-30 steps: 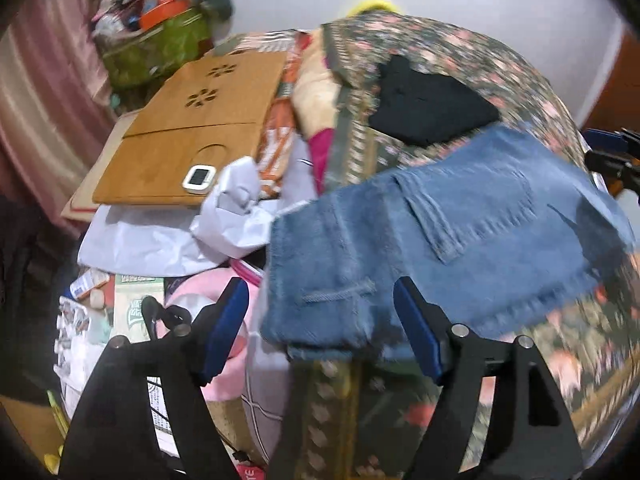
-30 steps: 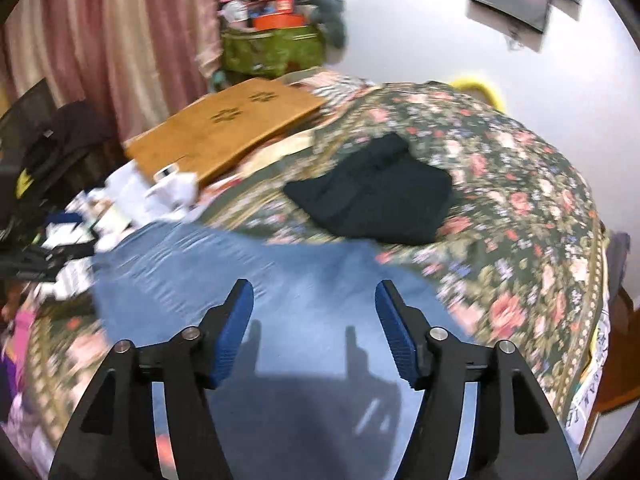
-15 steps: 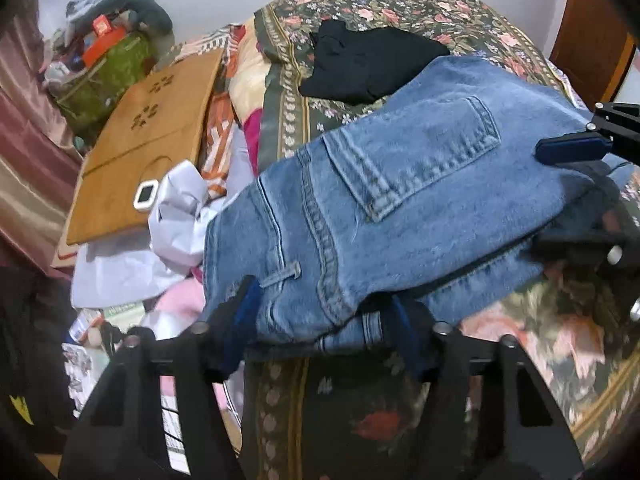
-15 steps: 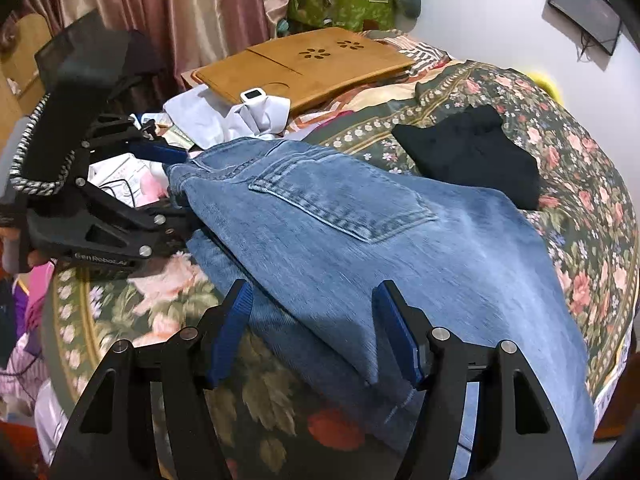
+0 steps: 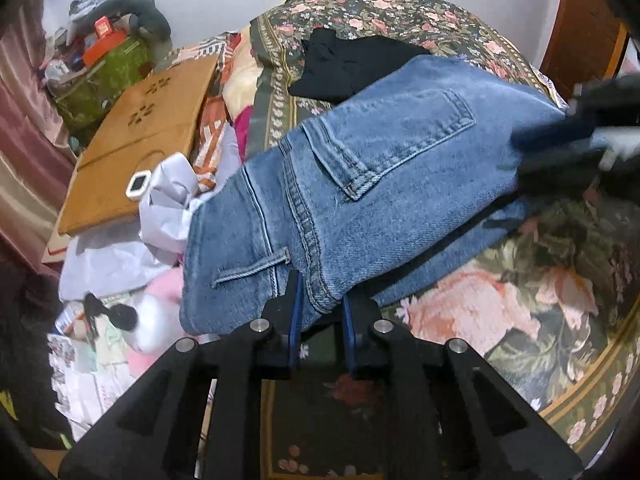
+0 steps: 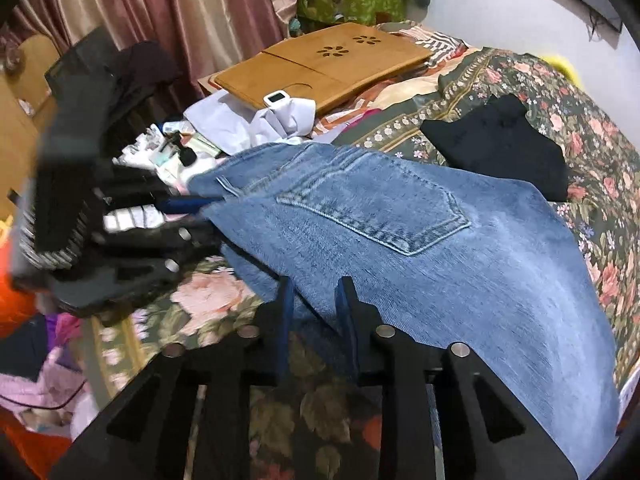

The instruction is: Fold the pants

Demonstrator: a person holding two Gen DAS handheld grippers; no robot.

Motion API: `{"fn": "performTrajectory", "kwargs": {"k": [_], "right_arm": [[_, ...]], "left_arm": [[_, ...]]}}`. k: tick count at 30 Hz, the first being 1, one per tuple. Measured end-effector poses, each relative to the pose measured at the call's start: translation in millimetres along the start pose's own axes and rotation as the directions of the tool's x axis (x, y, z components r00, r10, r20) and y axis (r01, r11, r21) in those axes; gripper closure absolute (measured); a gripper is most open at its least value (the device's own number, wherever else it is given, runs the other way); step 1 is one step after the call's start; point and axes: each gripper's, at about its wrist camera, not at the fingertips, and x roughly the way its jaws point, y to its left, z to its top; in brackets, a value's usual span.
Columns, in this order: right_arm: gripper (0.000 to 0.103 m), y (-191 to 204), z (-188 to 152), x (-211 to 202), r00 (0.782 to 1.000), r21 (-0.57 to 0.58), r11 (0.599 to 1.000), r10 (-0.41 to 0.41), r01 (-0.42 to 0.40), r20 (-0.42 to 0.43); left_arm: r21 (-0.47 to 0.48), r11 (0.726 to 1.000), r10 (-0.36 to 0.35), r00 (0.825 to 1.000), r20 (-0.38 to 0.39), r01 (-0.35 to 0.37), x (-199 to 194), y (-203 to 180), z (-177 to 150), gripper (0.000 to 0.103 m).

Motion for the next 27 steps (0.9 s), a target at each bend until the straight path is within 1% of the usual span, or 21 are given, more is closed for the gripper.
{"fn": "performTrajectory", "kwargs": {"k": [1,2,3,4,5,7,9,11,12,13,14,15,17,19,21,22,24,25,26,27], "right_arm": [[0.065,-5.7,2.2,-6.8,1.0,0.02,1.0,-0.005,0.004,0.024],[0.056,-14.2,4.9,-13.9,0.998,0.042,0.999,-0.029,0.027,0.056],[0.051,-25.1,7.5,-19.3,0.994,0.073,0.995,-0.067,0.061,0.087],[0.042,-32.5,9.2,-20.8,0.991,0.097,0.992,-0.093,0.083,0.101],[0.036,-48.9,10.8,-22.2,0.984,0.148,0.982,-0.137,0.12,0.113],[0.035,-72.4,10.1,-18.4,0.978,0.226,0.96,-0.189,0.165,0.091],[0.035,-105.0,0.9,-7.8,0.971,0.309,0.925,-0.239,0.221,0.019],[0.035,-127.0,-13.3,-1.6,0.965,0.361,0.897,-0.26,0.255,-0.036],[0.035,-136.4,-23.0,-1.3,0.967,0.384,0.889,-0.249,0.251,-0.056],[0.035,-143.9,-34.3,-3.2,0.974,0.406,0.887,-0.222,0.221,-0.045],[0.034,-147.2,-47.5,-12.1,0.977,0.41,0.891,-0.212,0.197,-0.011],[0.033,-148.8,-53.5,-17.7,0.976,0.405,0.891,-0.217,0.206,-0.019],[0.028,-145.4,-72.2,-27.9,0.977,0.392,0.898,-0.21,0.202,-0.023],[0.025,-143.5,-90.4,-38.0,0.981,0.388,0.903,-0.194,0.185,-0.018],[0.023,-142.5,-103.8,-50.9,0.981,0.388,0.903,-0.192,0.184,-0.016],[0.022,-145.1,-109.8,-58.1,0.981,0.397,0.9,-0.191,0.181,-0.015],[0.022,-157.3,-128.3,-75.8,0.983,0.446,0.879,-0.186,0.169,-0.006],[0.022,-164.5,-130.2,-79.9,0.982,0.463,0.87,-0.191,0.173,-0.008],[0.022,-173.6,-140.7,-90.0,0.976,0.487,0.851,-0.219,0.198,-0.014],[0.022,-183.0,-148.2,-97.5,0.969,0.503,0.835,-0.248,0.224,-0.019]], "left_arm": [[-0.014,1.0,-0.007,1.0,0.002,0.007,-0.6,0.9,-1.2,0.085],[-0.024,1.0,-0.013,1.0,0.004,0.013,-1.7,1.7,-1.5,0.085],[-0.03,0.999,-0.016,1.0,0.003,0.016,-2.8,2.1,-1.4,0.085],[-0.033,0.999,-0.015,1.0,0.004,0.016,-3.5,2.2,-1.1,0.085],[-0.034,0.999,-0.013,1.0,0.003,0.013,-4.6,1.7,-0.9,0.085],[-0.026,1.0,-0.001,1.0,0.001,0.001,-8.1,-0.5,-0.9,0.085],[-0.019,1.0,0.008,1.0,0.006,-0.008,-12.3,-1.2,-1.9,0.084],[-0.028,1.0,0.005,1.0,0.005,-0.004,-16.7,1.3,-1.8,0.083],[-0.039,0.999,0.0,1.0,0.003,0.0,-19.0,3.3,-1.0,0.082],[-0.054,0.998,-0.009,1.0,0.0,0.009,-22.1,5.9,0.7,0.082],[-0.074,0.997,-0.013,1.0,-0.002,0.013,-26.6,9.4,3.4,0.081],[-0.086,0.996,-0.013,1.0,-0.002,0.013,-29.3,11.7,5.1,0.078],[-0.115,0.993,-0.012,1.0,0.009,0.013,-37.9,18.5,13.0,0.067],[-0.145,0.989,0.013,0.999,0.035,-0.008,-46.8,25.3,24.8,0.038],[-0.156,0.987,0.042,0.997,0.067,-0.031,-52.6,27.9,34.3,0.029],[-0.162,0.986,0.057,0.996,0.072,-0.044,-53.9,28.3,41.5,0.028],[-0.173,0.984,0.053,0.996,0.069,-0.04,-51.3,27.8,58.8,0.028],[-0.177,0.984,0.05,0.996,0.071,-0.037,-49.7,26.3,65.4,0.027],[-0.179,0.983,0.052,0.996,0.072,-0.039,-46.8,23.4,74.1,0.026],[-0.177,0.983,0.058,0.996,0.073,-0.045,-43.6,18.8,82.7,0.023]]}}
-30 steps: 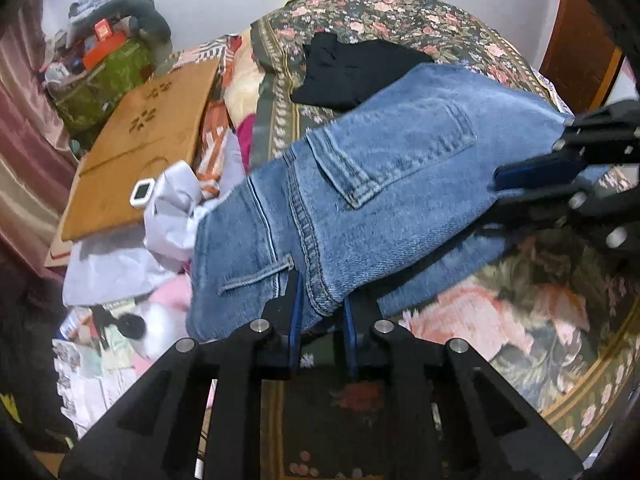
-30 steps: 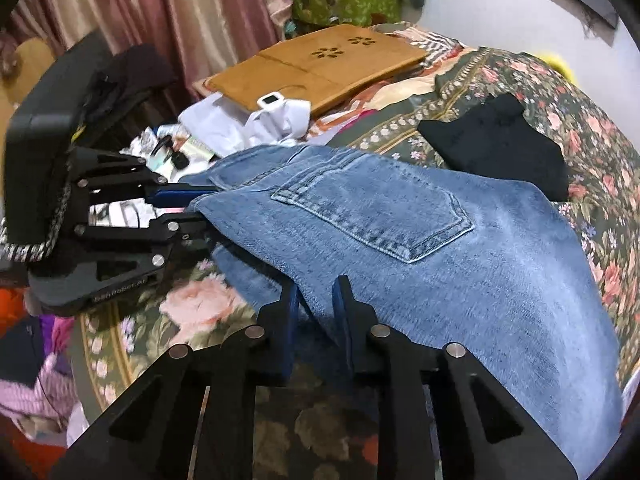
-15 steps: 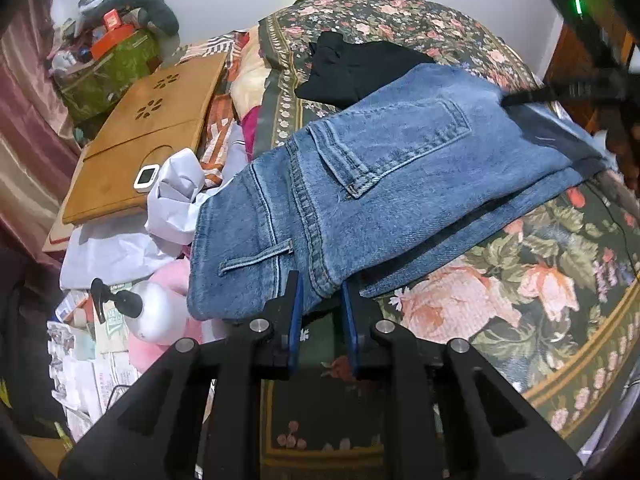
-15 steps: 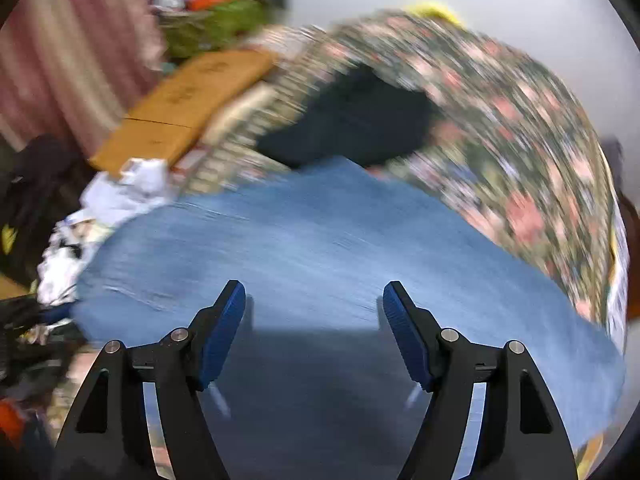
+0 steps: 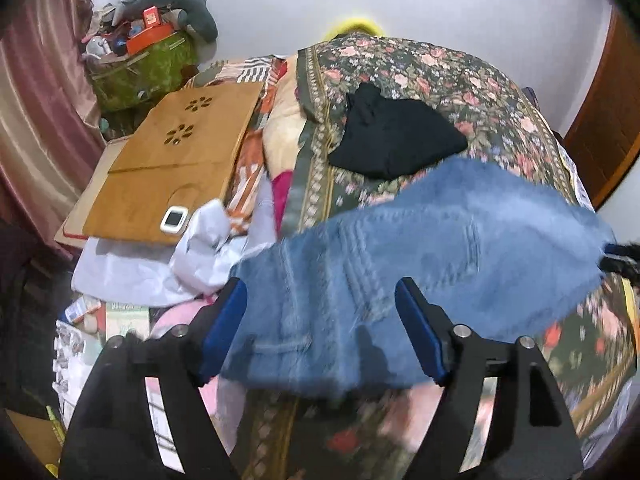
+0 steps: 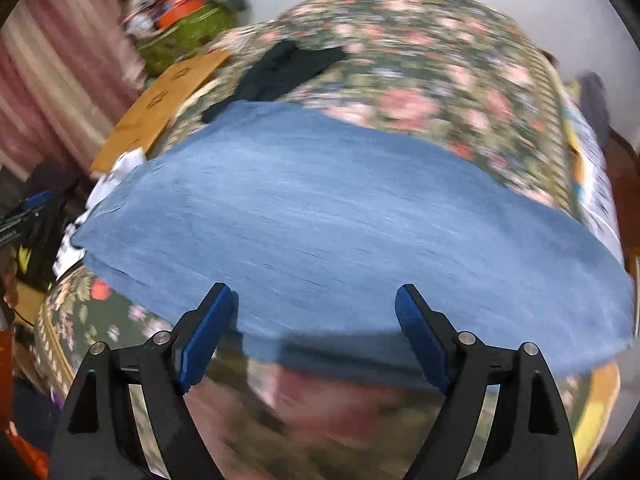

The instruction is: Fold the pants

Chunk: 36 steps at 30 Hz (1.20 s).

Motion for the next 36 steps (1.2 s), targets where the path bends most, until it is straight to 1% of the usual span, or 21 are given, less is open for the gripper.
{"fn": "performTrajectory", "kwargs": {"k": [1,2,4,6,7,8,10,12,13,14,16,17,19,23,25,28,31,32,34,35,36], "right_arm": [[0.022,-14.4,-2.9,-5.9,0.999,0.02,0.999,-0.033,0.033,0.014],[0.022,-32.8,-6.5,-12.0,0.998,0.045,0.997,-0.065,0.064,0.026],[0.022,-64.9,-11.3,-19.1,0.994,0.099,0.99,-0.103,0.099,0.035],[0.022,-108.0,-18.3,-21.2,0.989,0.2,0.971,-0.141,0.131,0.035],[0.022,-121.0,-20.3,-21.9,0.989,0.241,0.961,-0.146,0.134,0.034],[0.022,-145.9,-27.0,-21.5,0.989,0.319,0.939,-0.146,0.128,0.033],[0.022,-175.5,-37.1,-22.3,0.99,0.422,0.901,-0.136,0.106,0.042],[0.021,-209.1,-53.1,-21.0,0.991,0.539,0.84,-0.117,0.067,0.058],[0.021,-214.9,-57.6,-20.5,0.992,0.57,0.82,-0.109,0.054,0.063],[0.021,-226.5,-65.8,-19.2,0.993,0.611,0.791,-0.101,0.039,0.067],[0.021,-238.4,-78.2,-17.0,0.992,0.654,0.756,-0.105,0.038,0.064],[0.022,-245.3,-85.4,-15.3,0.993,0.669,0.743,-0.096,0.023,0.073],[0.022,-250.3,-92.0,-14.6,0.992,0.673,0.74,-0.064,-0.026,0.108],[0.026,-249.2,-92.2,-16.3,0.989,0.66,0.751,-0.082,-0.023,0.127],[0.026,-257.1,-93.3,-15.8,0.987,0.674,0.738,-0.086,-0.03,0.138],[0.031,-275.5,-96.0,-11.4,0.986,0.722,0.691,-0.089,-0.041,0.142],[0.038,-294.4,-96.4,-3.5,0.987,0.764,0.645,-0.101,-0.03,0.124],[0.039,-300.5,-96.1,-1.8,0.986,0.775,0.631,-0.107,-0.03,0.125],[0.04,-309.0,-95.6,-1.1,0.985,0.793,0.609,-0.125,-0.02,0.121],[0.045,-313.7,-95.5,-1.0,0.983,0.804,0.595,-0.142,-0.008,0.115],[0.047,-318.0,-95.6,-1.3,0.981,0.81,0.586,-0.159,0.004,0.11]], "left_arm": [[0.005,1.0,0.005,1.0,0.002,-0.005,5.0,-8.3,8.4,0.02],[0.009,1.0,0.005,1.0,0.004,-0.005,10.0,-16.9,15.4,0.02],[0.01,1.0,-0.012,1.0,-0.008,0.012,23.6,-34.9,28.7,0.02],[0.003,0.999,-0.034,0.999,-0.037,0.034,40.1,-54.9,38.4,0.02],[0.001,0.999,-0.046,0.997,-0.057,0.046,49.8,-65.5,42.6,0.02],[0.004,0.998,-0.061,0.995,-0.083,0.062,61.1,-78.4,45.9,0.02],[0.015,0.997,-0.069,0.99,-0.125,0.072,77.3,-96.9,48.9,0.02],[0.048,0.996,-0.061,0.984,-0.167,0.07,92.6,-117.1,49.4,0.02],[0.072,0.995,-0.052,0.981,-0.187,0.067,100.4,-127.9,49.7,0.02],[0.095,0.994,-0.037,0.979,-0.2,0.057,107.0,-138.2,50.4,0.02],[0.121,0.993,0.005,0.983,-0.184,0.017,110.6,-151.0,53.0,0.02],[0.133,0.991,0.014,0.983,-0.182,0.01,111.2,-156.2,55.4,0.02],[0.142,0.99,0.01,0.982,-0.189,0.017,112.8,-166.5,60.8,0.02],[0.17,0.985,0.009,0.983,-0.184,0.023,113.1,-185.4,65.9,0.02],[0.189,0.981,0.001,0.985,-0.175,0.033,112.7,-196.8,67.7,0.02],[0.207,0.977,-0.009,0.985,-0.172,0.045,114.4,-210.3,71.1,0.02],[0.217,0.974,-0.032,0.983,-0.18,0.071,116.6,-222.2,73.0,0.02],[0.22,0.972,-0.037,0.983,-0.18,0.076,117.2,-226.5,74.0,0.02],[0.229,0.969,-0.053,0.981,-0.186,0.096,118.7,-234.0,74.5,0.02],[0.232,0.967,-0.06,0.98,-0.188,0.103,119.4,-237.8,74.7,0.02],[0.236,0.966,-0.062,0.98,-0.188,0.106,120.1,-241.2,74.7,0.02]]}}
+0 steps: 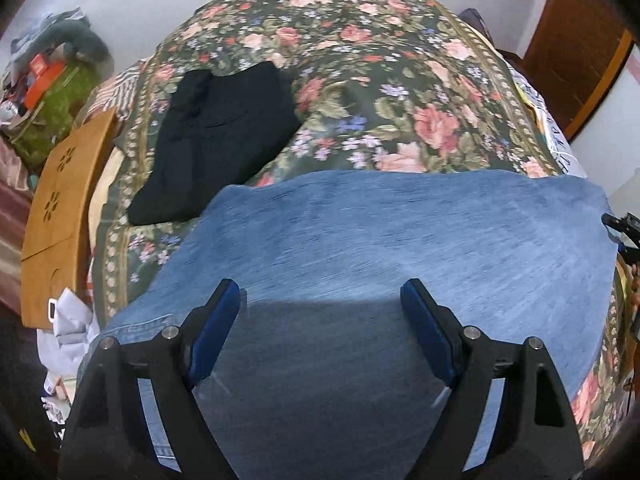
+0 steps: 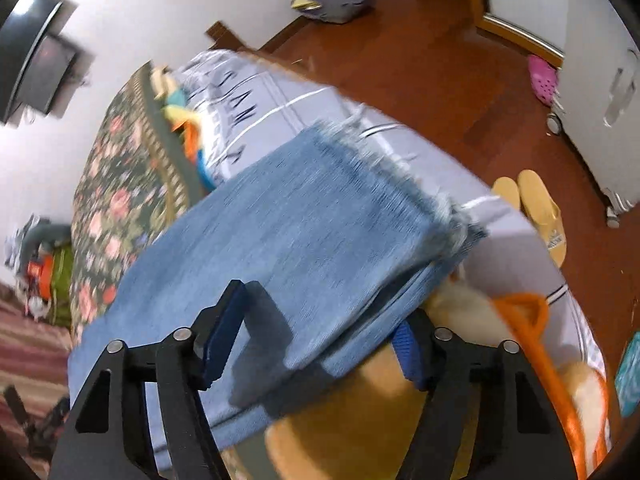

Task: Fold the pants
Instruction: 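Grasp the frayed hem with the right gripper and lift it up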

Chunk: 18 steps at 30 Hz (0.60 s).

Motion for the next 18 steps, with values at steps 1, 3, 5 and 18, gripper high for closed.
{"fn": "performTrajectory", "kwargs": {"k": [1,3,5,18], "right_arm": [[0.058,-3.0,2.6,-0.8,1.0,0.009,1.0,-0.019,0.018,0.007],[0.079,-8.2,7.2,-4.6,0.999,0.013,0.999,-0.037,0.037,0.026],[0.094,-9.4,10.6,-11.2,0.999,-0.006,1.0,-0.024,0.024,0.037],[0.097,79.1,21.6,-100.5,0.967,-0.255,0.967,0.043,0.024,0.253]], "left_arm": [[0.007,1.0,-0.006,1.0,0.001,0.006,1.1,-4.2,1.3,0.02],[0.014,1.0,-0.012,1.0,0.002,0.012,2.2,-9.6,2.8,0.02],[0.02,1.0,-0.013,1.0,0.006,0.012,2.3,-13.2,4.0,0.02],[0.022,0.998,-0.064,0.989,0.132,0.061,-49.0,-16.8,3.1,0.02]]}}
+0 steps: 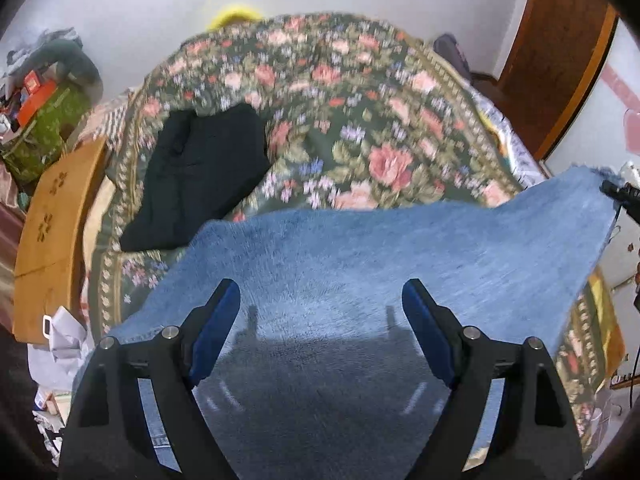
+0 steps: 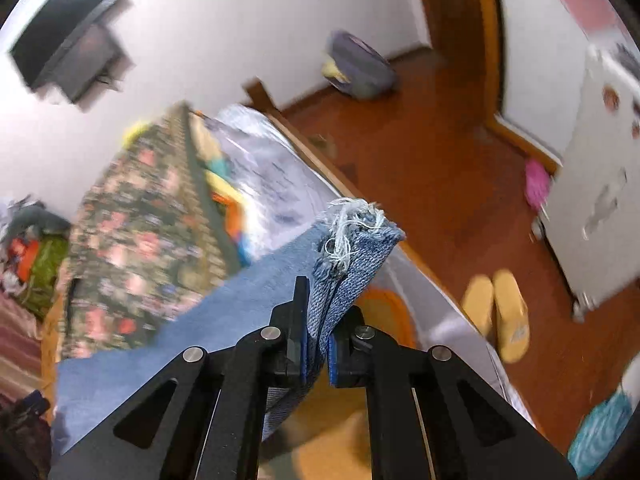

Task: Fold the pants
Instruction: 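Grasp the frayed hem with the right gripper and lift it up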

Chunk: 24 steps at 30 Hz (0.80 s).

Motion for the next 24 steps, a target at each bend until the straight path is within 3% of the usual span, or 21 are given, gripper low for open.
{"fn": "performTrajectory", "kwargs": {"k": [4,10,14,17,24], "right_arm": [[0.097,47.5,10.7,-39.2,0.99,-0.066,0.991,0.117,-0.112,0.077],[0.097,131.4,9.8,-81.6,0.944,-0.197,0.938,0.309,-0.284,0.111],[0.097,195.4,-1.3,-89.2,0.913,-0.303,0.88,0.403,-0.367,0.064],[0.097,232.9,-21.2,-78.9,0.902,-0.372,0.838,0.432,-0.399,0.007],[0.097,295.3,-86.9,-22.6,0.875,-0.428,0.765,0.441,-0.482,-0.199]], "left_arm": [[0.012,1.0,0.006,0.996,0.085,-0.007,-34.0,-2.4,4.1,0.02],[0.018,1.0,0.006,0.98,0.199,-0.01,-83.3,2.0,0.9,0.014],[-0.009,1.0,0.001,0.967,0.256,0.001,-109.7,12.0,-9.1,0.009],[-0.039,0.998,-0.029,0.961,0.276,0.041,-125.2,23.5,-19.5,0.008],[-0.091,0.996,0.013,0.957,0.291,0.014,-143.8,52.5,-41.3,0.005]]}}
